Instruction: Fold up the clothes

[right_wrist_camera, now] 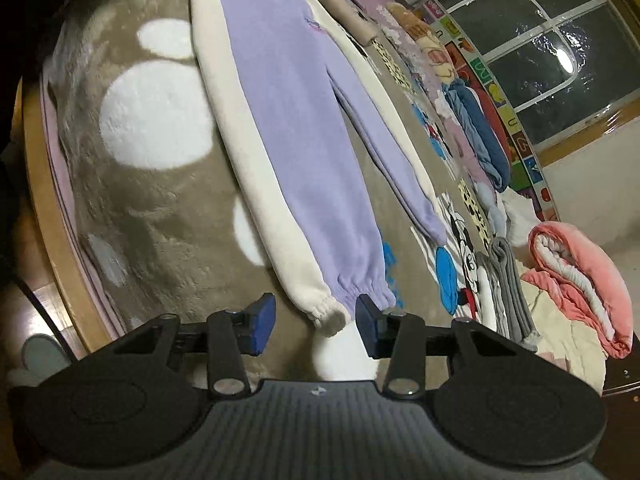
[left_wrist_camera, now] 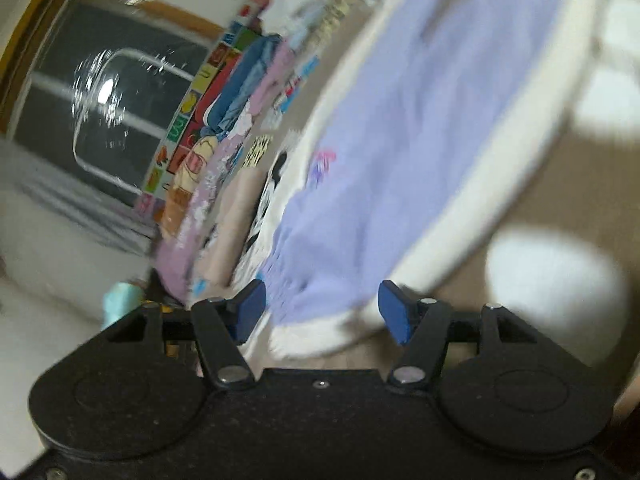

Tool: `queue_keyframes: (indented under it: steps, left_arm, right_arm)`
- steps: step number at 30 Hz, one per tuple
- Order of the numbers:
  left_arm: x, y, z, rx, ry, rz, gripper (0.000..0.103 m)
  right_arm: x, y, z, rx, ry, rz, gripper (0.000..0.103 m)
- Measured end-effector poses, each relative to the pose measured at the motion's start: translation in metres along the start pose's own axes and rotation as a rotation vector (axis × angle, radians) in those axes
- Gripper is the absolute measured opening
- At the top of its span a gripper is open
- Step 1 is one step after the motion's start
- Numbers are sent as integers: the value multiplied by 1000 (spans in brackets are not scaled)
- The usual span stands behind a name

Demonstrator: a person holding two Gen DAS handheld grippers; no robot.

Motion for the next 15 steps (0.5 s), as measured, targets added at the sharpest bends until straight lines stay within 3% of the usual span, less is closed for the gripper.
queue_keyframes:
  steps: [6, 15]
  left_arm:
    - [7, 39, 18, -53, -63, 134, 63]
    - [-9, 52, 39, 12, -128, 92, 63]
  right_arm:
    - [-12, -2, 15, -3, -19, -53, 44]
    - [-8, 1, 18, 55, 17, -44, 47]
Point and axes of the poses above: each gripper's, at about its wrist camera, not at the fingertips, and z roughly the way its jaws point, x to its right, y to its underside, the point moved 4 cm from there along z, roughly the way its jaws point, and after that the axes turned 6 degrees about x, right-handed, at the moved point
